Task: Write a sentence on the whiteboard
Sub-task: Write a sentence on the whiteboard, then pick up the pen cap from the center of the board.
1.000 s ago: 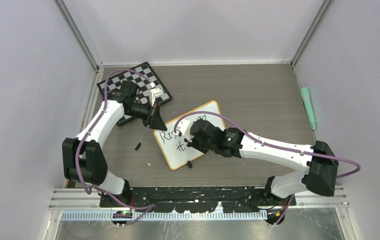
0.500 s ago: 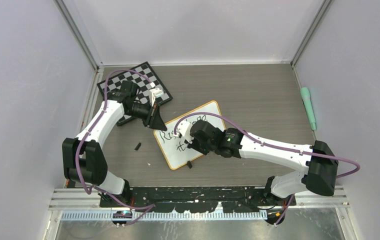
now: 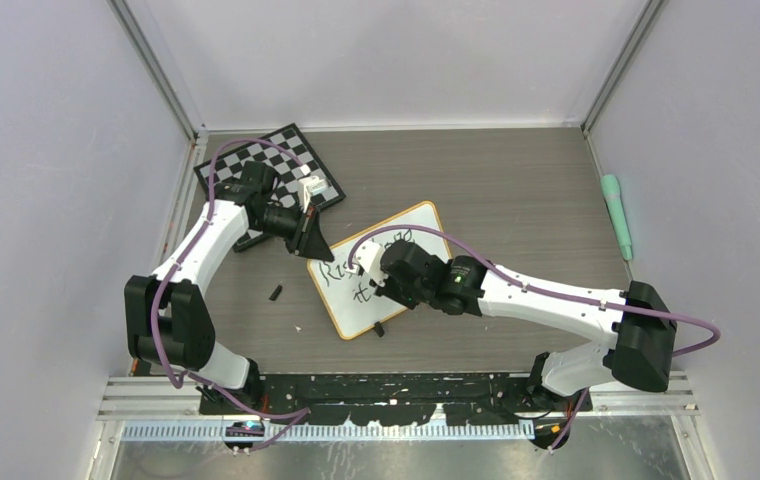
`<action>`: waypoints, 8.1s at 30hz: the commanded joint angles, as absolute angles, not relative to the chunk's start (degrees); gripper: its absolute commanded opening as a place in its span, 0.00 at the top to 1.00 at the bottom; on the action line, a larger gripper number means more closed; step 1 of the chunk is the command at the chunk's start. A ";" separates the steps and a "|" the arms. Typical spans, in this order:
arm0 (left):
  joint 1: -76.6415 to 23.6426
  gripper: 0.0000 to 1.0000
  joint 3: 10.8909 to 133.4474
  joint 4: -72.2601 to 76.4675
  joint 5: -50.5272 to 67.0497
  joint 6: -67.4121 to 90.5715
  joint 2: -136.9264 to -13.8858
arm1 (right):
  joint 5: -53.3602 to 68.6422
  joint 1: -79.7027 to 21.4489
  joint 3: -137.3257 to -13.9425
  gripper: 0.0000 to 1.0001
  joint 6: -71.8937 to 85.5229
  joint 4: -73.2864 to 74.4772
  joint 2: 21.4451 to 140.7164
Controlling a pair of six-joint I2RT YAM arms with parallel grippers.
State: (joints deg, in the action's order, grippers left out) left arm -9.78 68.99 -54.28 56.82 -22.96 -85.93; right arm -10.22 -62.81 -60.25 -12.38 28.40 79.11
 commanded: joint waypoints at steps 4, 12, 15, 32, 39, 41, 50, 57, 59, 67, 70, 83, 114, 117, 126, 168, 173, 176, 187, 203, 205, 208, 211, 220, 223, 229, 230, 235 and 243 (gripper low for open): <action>-9.96 1.00 70.77 -54.01 56.38 -24.41 -86.23 | -15.35 -61.34 -63.51 1.00 -13.79 25.89 78.11; -9.98 1.00 70.68 -53.97 56.34 -24.35 -86.28 | -15.53 -61.00 -63.83 1.00 -13.79 25.98 77.98; -9.93 1.00 70.71 -53.97 56.34 -24.35 -86.28 | -14.66 -61.00 -63.57 1.00 -13.26 26.08 77.87; -9.93 1.00 70.43 -53.86 56.25 -24.50 -86.14 | -10.42 -61.34 -59.72 1.00 -11.19 28.20 77.72; -9.98 1.00 70.44 -53.96 56.34 -24.44 -85.91 | -11.10 -61.34 -62.63 1.00 -12.16 30.38 75.80; -9.93 1.00 70.43 -54.00 56.28 -24.45 -85.86 | -10.80 -61.33 -63.30 1.00 -12.34 30.85 74.84; -9.93 1.00 70.94 -54.23 56.51 -24.48 -86.10 | -13.11 -61.26 -64.42 1.00 -12.79 30.06 73.95; -9.94 1.00 70.83 -54.30 56.17 -24.45 -85.77 | -15.81 -60.88 -64.69 1.00 -13.27 27.35 76.54; -9.94 1.00 70.79 -54.34 56.09 -24.53 -85.74 | -15.99 -60.77 -64.47 1.00 -13.19 26.85 77.18; -9.93 1.00 70.65 -54.19 56.12 -24.83 -86.08 | -13.87 -60.76 -62.99 1.00 -12.60 27.63 77.93; -9.93 1.00 70.58 -54.07 56.18 -24.79 -86.05 | -13.27 -60.79 -62.15 1.00 -11.95 28.33 77.62; -9.93 1.00 70.41 -54.05 56.12 -24.88 -86.09 | -10.84 -60.73 -60.22 1.00 -10.71 30.75 77.06; -10.02 1.00 71.10 -54.38 56.16 -24.94 -86.50 | -14.83 -60.28 -62.40 1.00 -12.42 29.28 78.04; -10.02 1.00 71.12 -54.41 56.08 -24.93 -86.43 | -13.80 -60.28 -61.69 1.00 -11.98 29.91 77.90; -10.02 1.00 70.93 -54.41 55.89 -25.05 -86.30 | -11.39 -60.34 -58.92 1.00 -10.90 31.63 76.65; -10.37 0.60 72.23 -55.29 55.03 -24.23 -85.07 | -12.33 -60.21 -64.37 1.00 -13.38 35.37 72.21; -10.11 0.33 77.28 -56.73 54.70 -21.45 -83.69 | -9.93 -60.26 -69.26 1.00 -13.12 38.65 67.51; -8.99 0.23 84.86 -61.23 54.67 -20.21 -83.22 | -8.84 -58.48 -70.29 1.00 -12.30 38.86 64.95; 10.91 0.18 84.20 -69.74 39.46 -30.09 -76.96 | -1.81 -39.75 -70.29 1.00 -4.78 38.79 56.21; 4.22 0.39 56.21 -52.28 20.02 -33.70 -84.32 | 4.65 -33.88 -74.20 1.00 -3.78 42.95 60.87; 2.60 0.40 54.58 -49.74 19.09 -33.43 -84.87 | 3.80 -33.91 -74.96 1.00 -3.86 43.32 61.47; 0.59 0.42 52.39 -45.52 16.09 -33.00 -86.21 | 2.43 -33.80 -75.97 1.00 -4.04 44.12 62.11; -0.44 0.46 50.98 -42.65 15.05 -32.49 -87.93 | 1.53 -33.55 -76.77 1.00 -4.28 44.83 62.13; -5.52 0.56 49.70 -38.23 8.39 -33.19 -92.21 | 0.18 -32.92 -76.53 1.00 -4.86 45.77 61.37; -5.45 0.64 49.05 -36.53 7.11 -34.77 -93.13 | -1.64 -32.64 -76.55 1.00 -5.13 45.72 61.26; -3.41 0.83 52.89 -34.78 7.93 -35.39 -94.68 | -2.36 -32.65 -77.01 1.00 -5.40 45.92 61.63; -2.98 0.85 53.75 -34.33 8.88 -35.69 -94.74 | -2.25 -32.64 -77.15 1.00 -5.44 45.95 61.70; -1.11 0.85 55.89 -34.55 14.93 -39.69 -95.66 | -2.02 -32.54 -77.91 1.00 -5.28 46.21 62.40; 2.35 0.60 53.17 -36.04 16.87 -43.92 -96.93 | -2.01 -32.53 -79.09 1.00 -5.38 47.29 62.40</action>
State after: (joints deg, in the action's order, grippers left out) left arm 0.78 55.44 -38.54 14.96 -40.12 -94.39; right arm -1.43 -32.82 -76.29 -4.73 47.57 62.65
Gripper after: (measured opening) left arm 0.402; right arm 0.162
